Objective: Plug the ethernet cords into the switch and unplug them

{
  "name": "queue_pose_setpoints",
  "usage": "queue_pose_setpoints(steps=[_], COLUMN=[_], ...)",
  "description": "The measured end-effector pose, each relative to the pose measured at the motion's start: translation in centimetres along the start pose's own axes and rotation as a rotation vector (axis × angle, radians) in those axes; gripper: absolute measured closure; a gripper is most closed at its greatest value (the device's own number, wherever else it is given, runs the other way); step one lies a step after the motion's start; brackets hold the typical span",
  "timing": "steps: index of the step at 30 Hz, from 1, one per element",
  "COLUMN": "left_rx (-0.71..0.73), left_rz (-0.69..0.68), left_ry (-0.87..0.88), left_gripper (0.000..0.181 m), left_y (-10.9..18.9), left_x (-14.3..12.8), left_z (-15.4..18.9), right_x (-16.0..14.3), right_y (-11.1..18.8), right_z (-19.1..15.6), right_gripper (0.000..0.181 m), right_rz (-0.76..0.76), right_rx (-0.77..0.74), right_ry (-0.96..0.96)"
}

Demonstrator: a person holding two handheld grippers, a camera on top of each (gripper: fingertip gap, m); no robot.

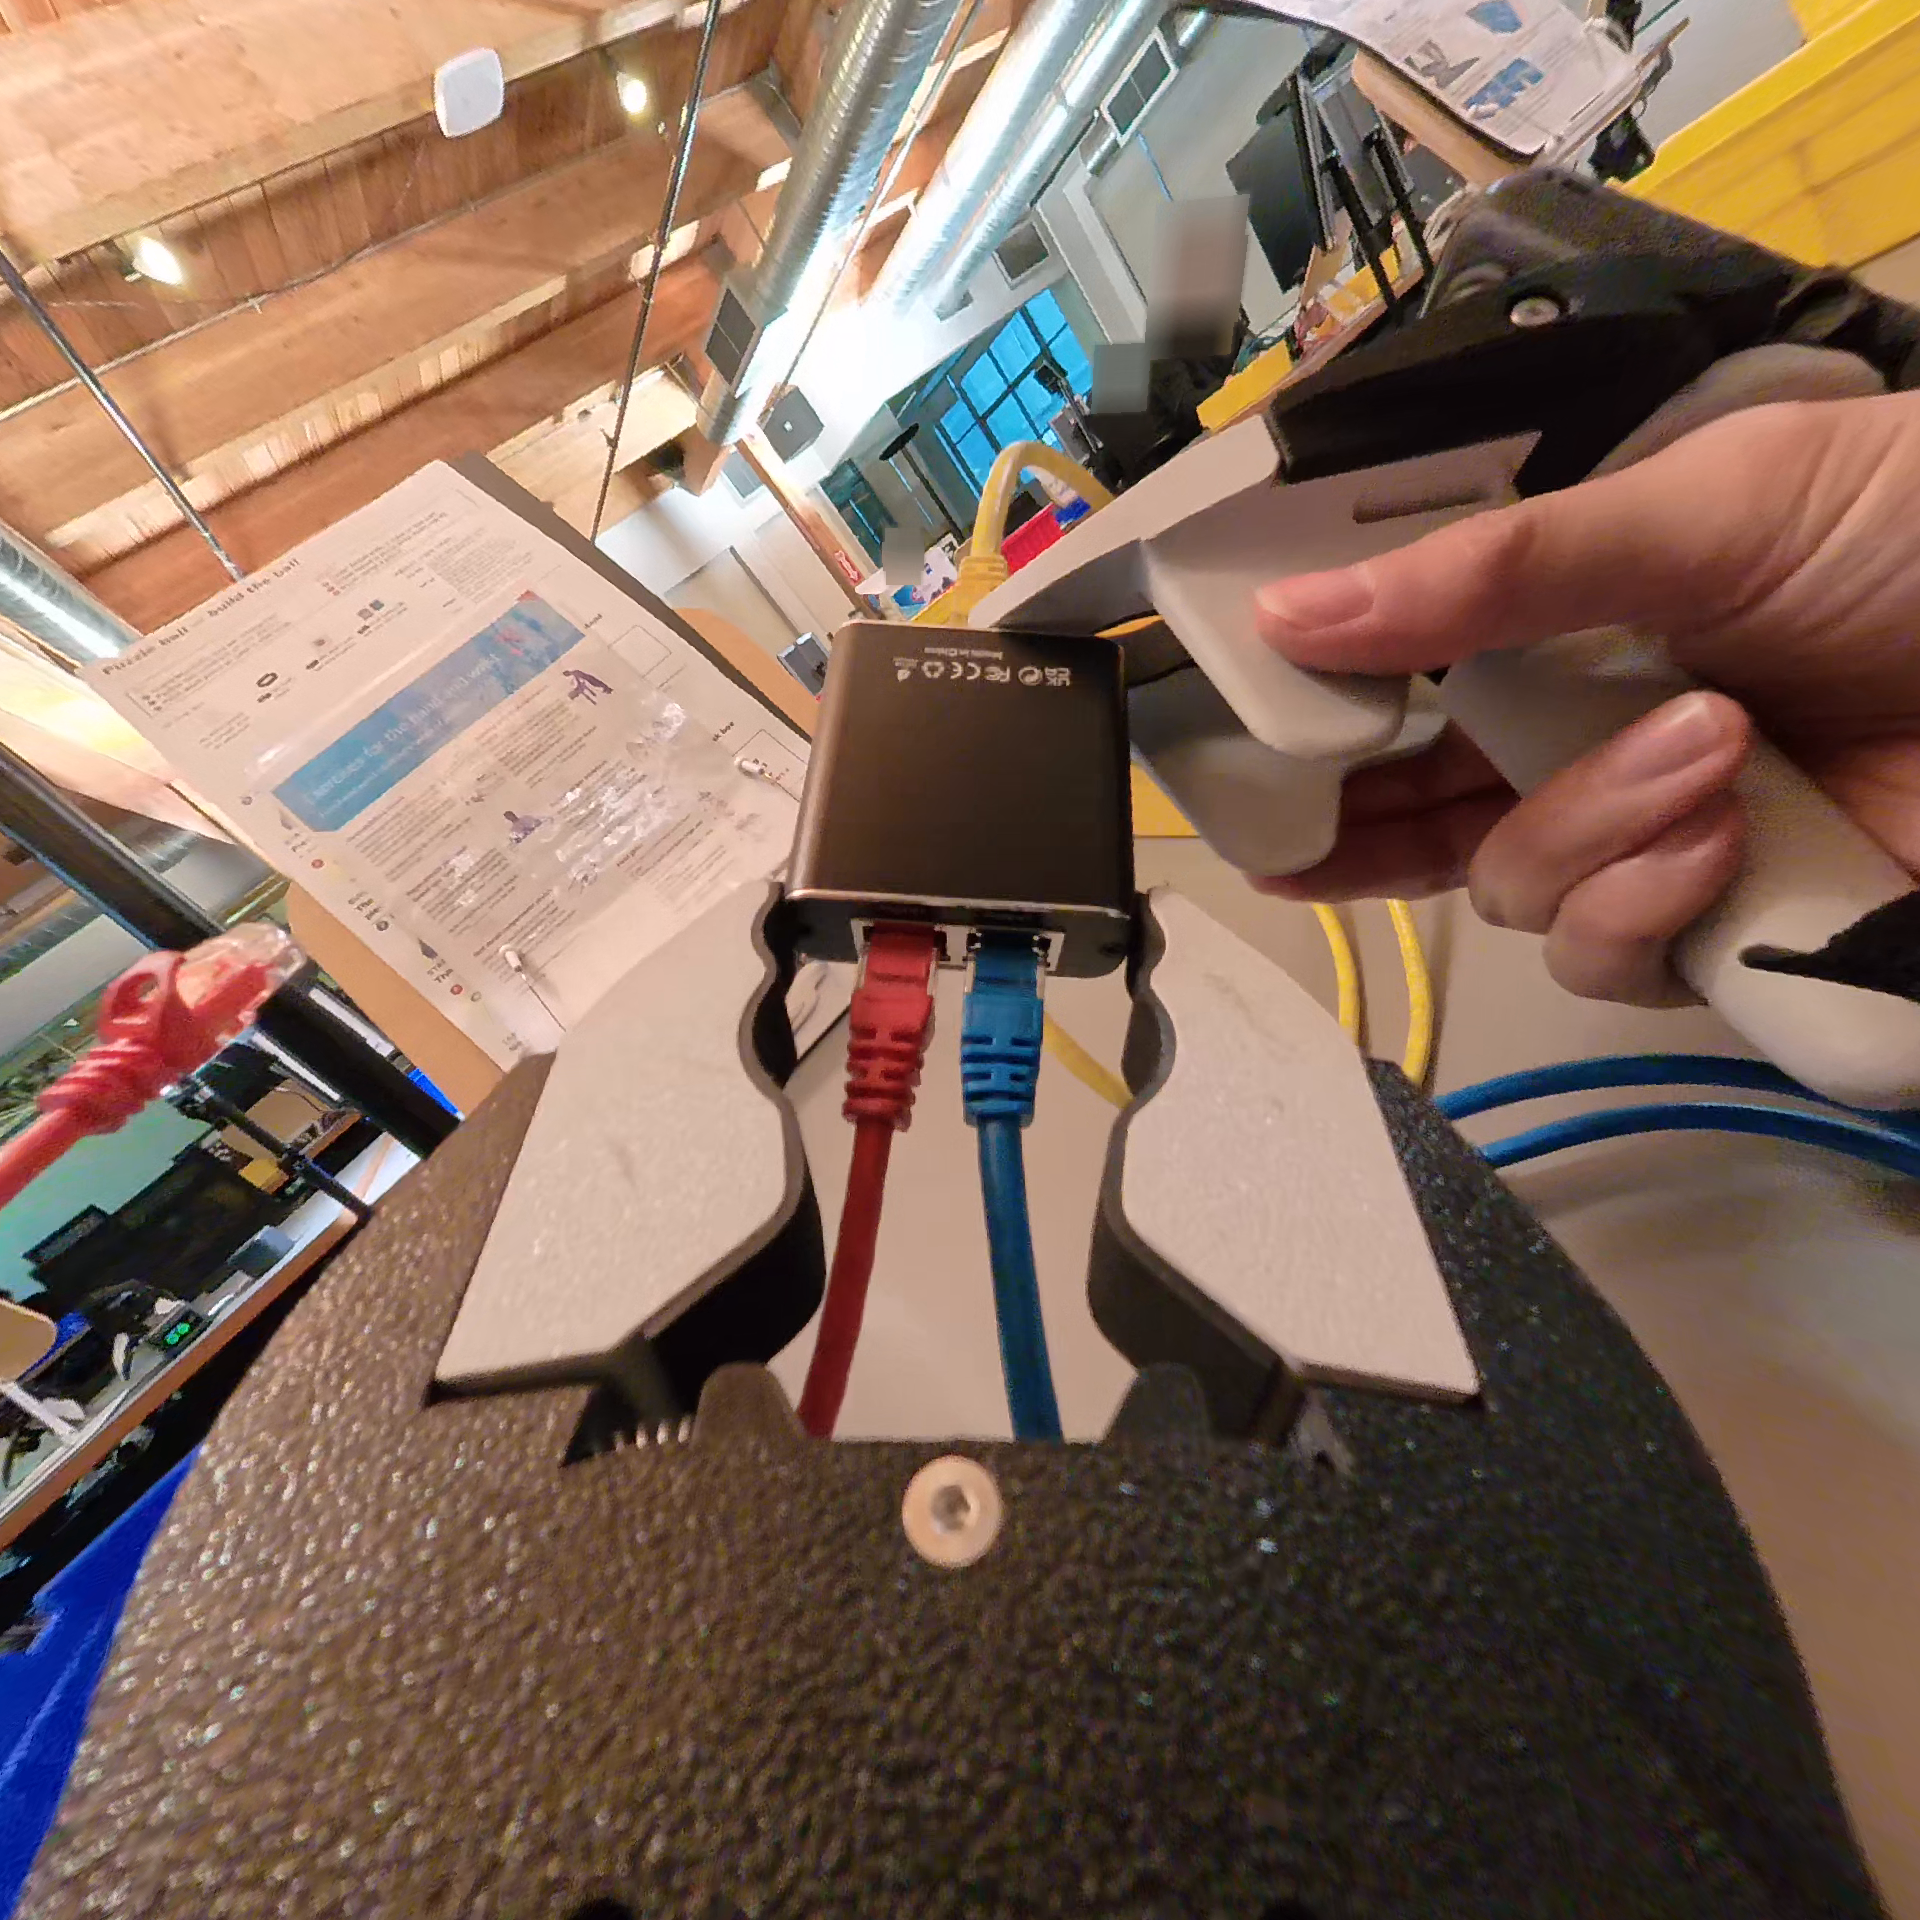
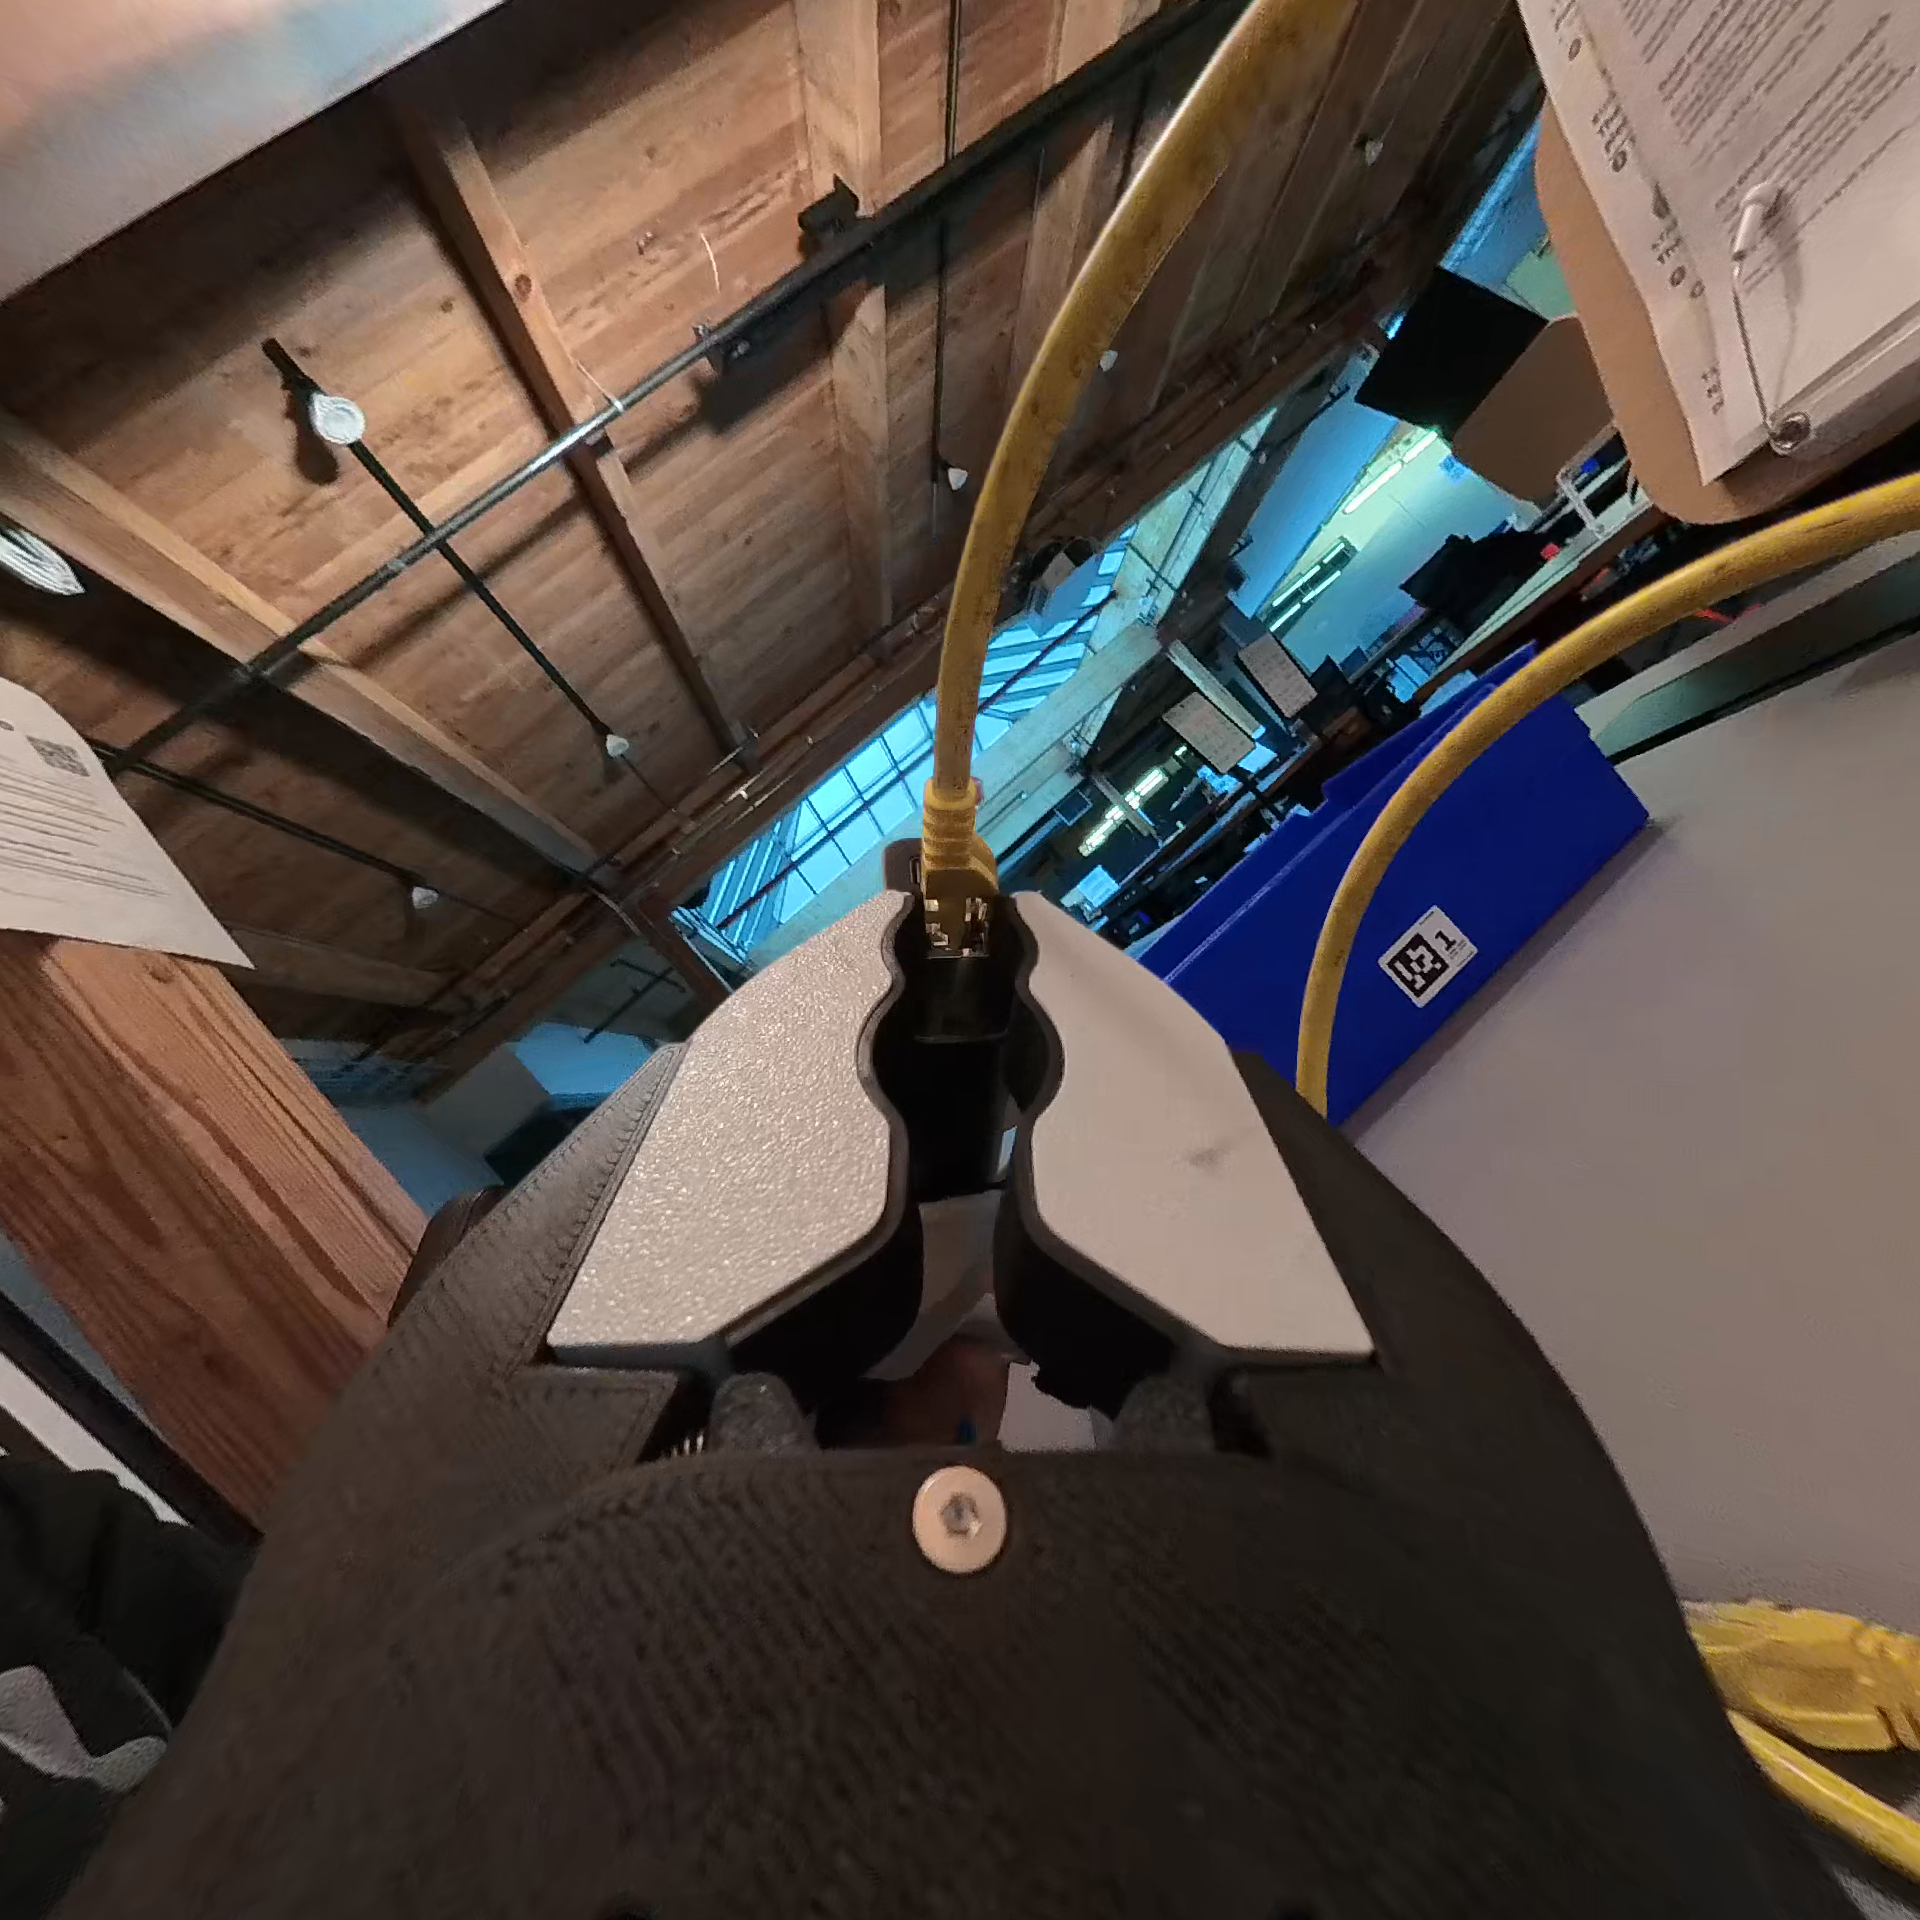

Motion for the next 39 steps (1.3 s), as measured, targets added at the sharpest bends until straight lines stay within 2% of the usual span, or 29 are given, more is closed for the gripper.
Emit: queue_pose_setpoints(steps=[7,12,16,20,21,23,25,27,29,32,36,39], left_rx=[0.012,0.117,0.13,0.156,0.167,0.204,0.168,0.135,0.08,0.01,-0.001,-0.033], left_rz=[0.021,0.024,0.035,0.039,0.031,0.021,0.018,0.014,0.007,0.002,-0.028,-0.022], left_ry=[0.036,-0.08,-0.072,-0.092,-0.092,-0.052,0.046,0.087,0.149,0.299,0.309,0.333], left_gripper=[0.12,0.12,0.12,0.12,0.121,0.121,0.121,0.121,0.121,0.12,0.12,0.12], left_y=[-0.2,0.1,0.2,0.3,0.4,1.0,1.1,1.0,1.0,1.0,1.3,1.1], left_x=[0.2,0.8,1.2,1.5,1.3,0.6,0.1,0.0,-0.2,-0.8,-1.8,-2.0], left_z=[0.1,-0.5,-0.6,-0.9,-1.0,-2.0,-2.8,-3.3,-3.4,-3.8,-4.5,-4.3], right_x=[0.2,0.5,0.6,0.8,1.0,4.1,4.0,1.8,2.0,3.9,6.0,9.6], right_y=[0.1,-0.4,-0.5,-0.6,-0.6,0.4,0.1,-1.0,-1.1,-0.4,1.2,2.3], right_z=[-0.4,-1.3,-1.7,-1.9,-2.0,-1.8,-1.0,-2.6,-4.6,-7.4,-10.3,-11.0], right_gripper=[0.169,0.169,0.169,0.17,0.169,0.17,0.169,0.169,0.17,0.169,0.169,0.169], right_rz=[-0.013,-0.016,-0.037,-0.016,0.007,0.128,0.045,-0.116,-0.148,-0.2,-0.358,-0.377], right_rx=[0.045,0.093,0.09,0.119,0.133,0.158,0.057,0.084,0.123,0.166,0.198,0.156], right_ry=[0.056,0.025,0.062,0.013,-0.018,-0.057,0.11,0.187,0.268,0.248,0.286,0.291])
Point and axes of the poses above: each gripper's, where its closed fingertips meet, y back along the fingers, x out of its top, z = x × y across the jaws, the point moved 1 cm from there along y, back along the fingers, and after that the axes turned 3 degrees about -z, right-handed, at the moved point
